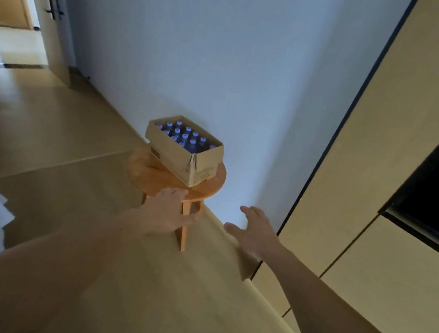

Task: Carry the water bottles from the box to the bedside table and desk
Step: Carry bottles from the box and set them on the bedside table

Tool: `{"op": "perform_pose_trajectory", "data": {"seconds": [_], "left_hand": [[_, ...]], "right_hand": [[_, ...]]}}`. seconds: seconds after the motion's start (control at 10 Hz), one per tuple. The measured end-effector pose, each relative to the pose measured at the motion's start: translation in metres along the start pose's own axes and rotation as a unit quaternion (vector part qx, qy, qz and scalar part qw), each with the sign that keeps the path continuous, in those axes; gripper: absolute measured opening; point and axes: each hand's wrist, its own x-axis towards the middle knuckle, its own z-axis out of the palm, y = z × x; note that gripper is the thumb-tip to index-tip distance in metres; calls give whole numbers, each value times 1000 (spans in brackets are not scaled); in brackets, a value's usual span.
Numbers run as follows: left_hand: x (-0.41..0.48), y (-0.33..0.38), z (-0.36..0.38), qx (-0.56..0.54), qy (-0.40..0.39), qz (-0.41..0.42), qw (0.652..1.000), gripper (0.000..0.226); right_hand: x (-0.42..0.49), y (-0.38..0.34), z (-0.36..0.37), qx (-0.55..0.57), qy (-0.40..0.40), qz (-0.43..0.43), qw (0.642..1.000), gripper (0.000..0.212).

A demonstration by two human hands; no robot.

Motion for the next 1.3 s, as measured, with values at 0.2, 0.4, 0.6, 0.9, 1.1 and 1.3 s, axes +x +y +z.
{"op": "perform_pose_trajectory", "data": {"seconds": [0.2,0.4,0.6,0.9,1.1,1.3], "left_hand": [[103,-32,-32,-19,5,-16,1000,78],[188,-44,-57,-4,20,-23,1000,73],[278,-53,-66,-22,12,-57,998,74],[411,-66,-79,13,15,-121,993,87],[490,-106,-68,-25,26,-147,988,82],[565,-153,-71,-59,-20,-132,989,89]], "right_hand": [[112,-24,-11,-17,-13,-5,1000,74],[203,-47,-24,-15,-16,-30,999,65],[319,-51,-31,-10,-47,-52,997,67],[488,-47,-41,-39,-94,-98,990,67],[582,-42,-9,-50,-136,-90,985,73],[647,-64,1,-80,-162,-63,982,67]]}}
